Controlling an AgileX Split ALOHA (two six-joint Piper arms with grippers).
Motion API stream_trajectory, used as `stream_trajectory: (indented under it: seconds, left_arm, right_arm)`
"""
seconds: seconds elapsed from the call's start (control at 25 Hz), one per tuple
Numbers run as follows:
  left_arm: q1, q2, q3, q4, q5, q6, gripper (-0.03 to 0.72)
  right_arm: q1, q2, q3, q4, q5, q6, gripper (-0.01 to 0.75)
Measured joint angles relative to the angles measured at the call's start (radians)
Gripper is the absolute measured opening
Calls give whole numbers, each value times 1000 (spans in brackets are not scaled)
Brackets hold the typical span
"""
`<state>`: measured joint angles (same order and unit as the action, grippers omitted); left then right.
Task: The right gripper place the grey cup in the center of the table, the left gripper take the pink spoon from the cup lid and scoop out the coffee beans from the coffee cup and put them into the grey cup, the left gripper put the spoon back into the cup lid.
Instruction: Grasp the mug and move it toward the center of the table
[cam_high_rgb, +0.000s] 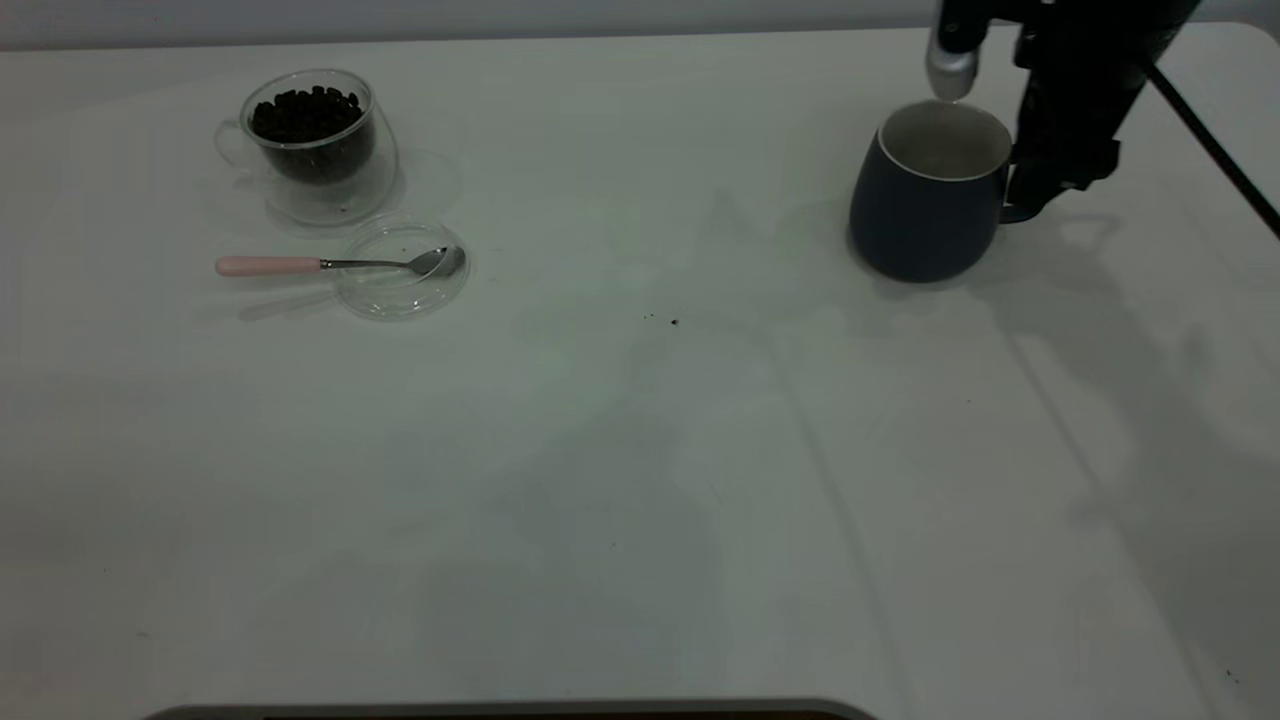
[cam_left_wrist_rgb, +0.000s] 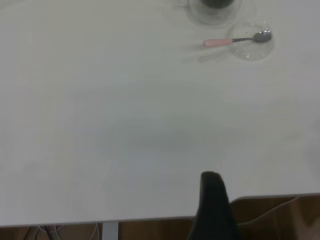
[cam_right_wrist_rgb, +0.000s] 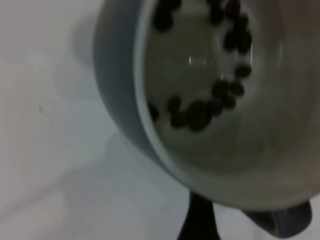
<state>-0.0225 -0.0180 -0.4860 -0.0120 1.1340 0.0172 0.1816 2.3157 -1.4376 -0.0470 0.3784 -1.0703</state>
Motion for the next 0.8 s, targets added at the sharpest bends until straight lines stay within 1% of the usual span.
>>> stream_trajectory:
  seconds: [0.12, 0.28, 0.56, 0.8]
  left_arm:
    - [0, 0, 0, 0, 0, 0, 588]
    - [0, 0, 0, 0, 0, 0, 588]
    - [0, 0, 0, 0, 0, 0, 588]
    - [0, 0, 0, 0, 0, 0, 588]
  right_arm:
    - [33, 1, 0, 21, -7, -1, 639]
    - [91, 3, 0, 97, -29, 0, 626]
    - [223, 3, 0, 205, -77, 1, 617]
    - [314, 3, 0, 301, -137, 1, 613]
